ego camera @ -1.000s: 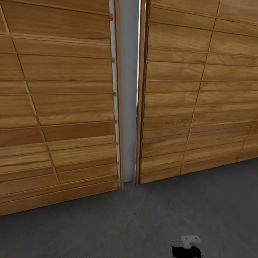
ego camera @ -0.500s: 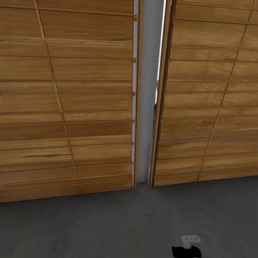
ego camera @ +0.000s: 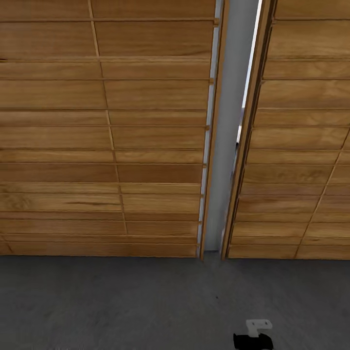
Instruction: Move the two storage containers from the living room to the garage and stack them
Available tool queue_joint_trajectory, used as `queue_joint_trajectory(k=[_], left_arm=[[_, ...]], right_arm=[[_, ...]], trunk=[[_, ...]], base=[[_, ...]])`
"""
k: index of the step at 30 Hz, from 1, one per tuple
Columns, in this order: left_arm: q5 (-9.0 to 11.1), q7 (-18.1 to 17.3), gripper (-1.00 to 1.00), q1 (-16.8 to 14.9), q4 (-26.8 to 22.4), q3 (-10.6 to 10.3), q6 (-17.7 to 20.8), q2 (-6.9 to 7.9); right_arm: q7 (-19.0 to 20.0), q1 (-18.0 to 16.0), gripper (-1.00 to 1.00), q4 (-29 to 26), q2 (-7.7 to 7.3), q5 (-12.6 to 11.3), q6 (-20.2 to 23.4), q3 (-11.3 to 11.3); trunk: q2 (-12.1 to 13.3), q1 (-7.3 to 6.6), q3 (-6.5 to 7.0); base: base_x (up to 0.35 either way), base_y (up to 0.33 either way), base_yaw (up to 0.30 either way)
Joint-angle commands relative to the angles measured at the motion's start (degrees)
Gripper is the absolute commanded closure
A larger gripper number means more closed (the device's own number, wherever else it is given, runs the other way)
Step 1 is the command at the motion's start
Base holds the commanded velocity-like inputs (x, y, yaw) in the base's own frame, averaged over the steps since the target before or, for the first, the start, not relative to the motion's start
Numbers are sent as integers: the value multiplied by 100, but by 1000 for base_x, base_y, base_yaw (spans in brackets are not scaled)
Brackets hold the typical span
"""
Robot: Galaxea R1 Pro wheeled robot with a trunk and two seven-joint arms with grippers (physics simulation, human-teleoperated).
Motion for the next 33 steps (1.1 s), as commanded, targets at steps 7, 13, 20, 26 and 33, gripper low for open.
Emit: queue_joint_trajectory(k=[7,13,20,26,33], left_arm=[[8,1,-100,1,-14,9,34,-3],[8,4,-100,1,-14,7,34,-3],[8,4,-100,4,-14,-11,34,-18],[8,1,-100,1,-14,-22,34,-5],[8,-4,-100,1,-14,-26,34,-4]], right_arm=[[-1,0,-100,-13,-1,38,-15,7],[42,0,-100,-13,0,62,-43,56],[5,0,-100,20,0,57,-51,50],[-15,0,-100,35,0,51,-187,38],[-18,0,-100,96,0,50,-304,35]], trunk=[[-3,0,-5],[-3,0,-5],[-3,0,-5],[-3,0,-5],[-3,0,-5]], base=[[0,0,300],[0,0,300],[0,0,300],[0,0,300],[-32,62,300]])
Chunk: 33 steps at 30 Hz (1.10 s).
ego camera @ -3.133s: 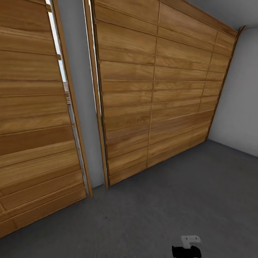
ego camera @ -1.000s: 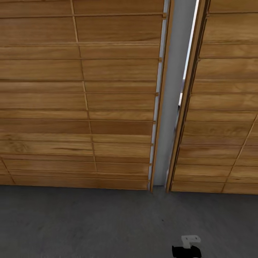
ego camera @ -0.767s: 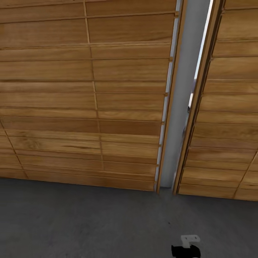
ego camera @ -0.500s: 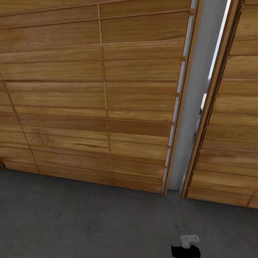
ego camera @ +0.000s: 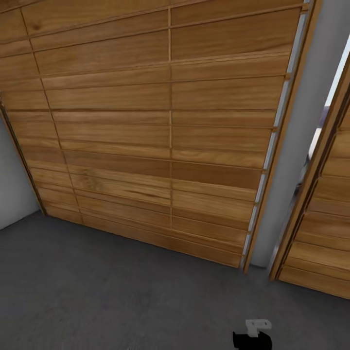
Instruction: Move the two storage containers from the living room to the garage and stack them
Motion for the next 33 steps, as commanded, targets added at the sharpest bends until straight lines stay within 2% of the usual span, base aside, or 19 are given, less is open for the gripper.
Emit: queue_joint_trajectory(k=[1,33], left_arm=[[8,2,-100,0,-12,17,32,-4],[8,2,-100,1,-11,47,31,-3]], right_arm=[[-11,0,-100,-12,1,34,39,-2],[-11,1,-100,1,0,34,35,-18]], trunk=[[-3,-1,-5],[-3,-1,-5]], base=[[-114,204,300],[-237,227,300]])
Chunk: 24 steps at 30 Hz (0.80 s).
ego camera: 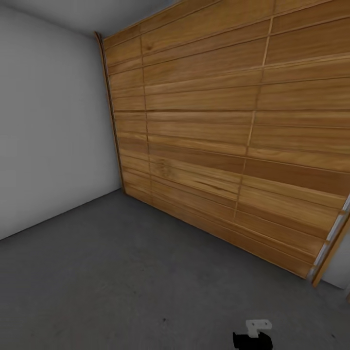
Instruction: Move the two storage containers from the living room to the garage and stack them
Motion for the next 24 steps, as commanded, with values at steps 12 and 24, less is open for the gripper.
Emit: queue_joint_trajectory(k=[12,24], left_arm=[[8,2,-100,1,-7,9,33,-4],[8,2,-100,0,-8,9,33,-4]], right_arm=[[-11,0,-100,-14,0,34,42,-6],[-11,0,-100,-14,1,34,42,-6]], trunk=[[-3,-2,-5],[-3,-2,-5]], base=[[-194,270,300],[-196,266,300]])
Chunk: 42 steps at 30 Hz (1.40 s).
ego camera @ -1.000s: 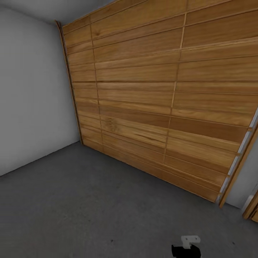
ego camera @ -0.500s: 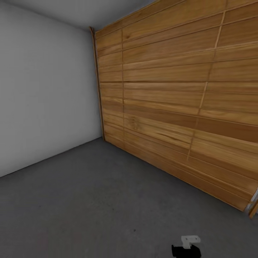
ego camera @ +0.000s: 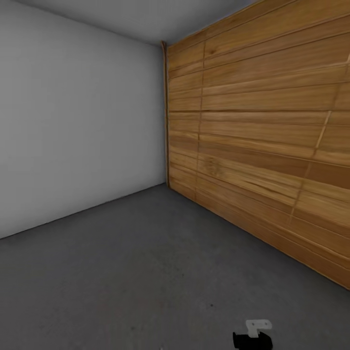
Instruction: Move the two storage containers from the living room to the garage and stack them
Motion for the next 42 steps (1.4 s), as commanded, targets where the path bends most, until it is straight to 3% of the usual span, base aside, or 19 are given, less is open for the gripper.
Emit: queue_joint_trajectory(k=[1,22,42], left_arm=[[8,2,-100,2,-13,8,31,-4],[8,2,-100,2,-10,13,29,-4],[8,2,-100,0,-8,17,24,3]], right_arm=[[-11,0,-100,-14,1,34,42,-4],[-11,0,-100,-14,0,34,42,-4],[-11,0,-100,-14,-1,27,42,-4]], trunk=[[-3,-2,-5],[-3,-2,-5],[-3,-2,-5]], base=[[-200,264,300],[-197,265,300],[-112,298,300]])
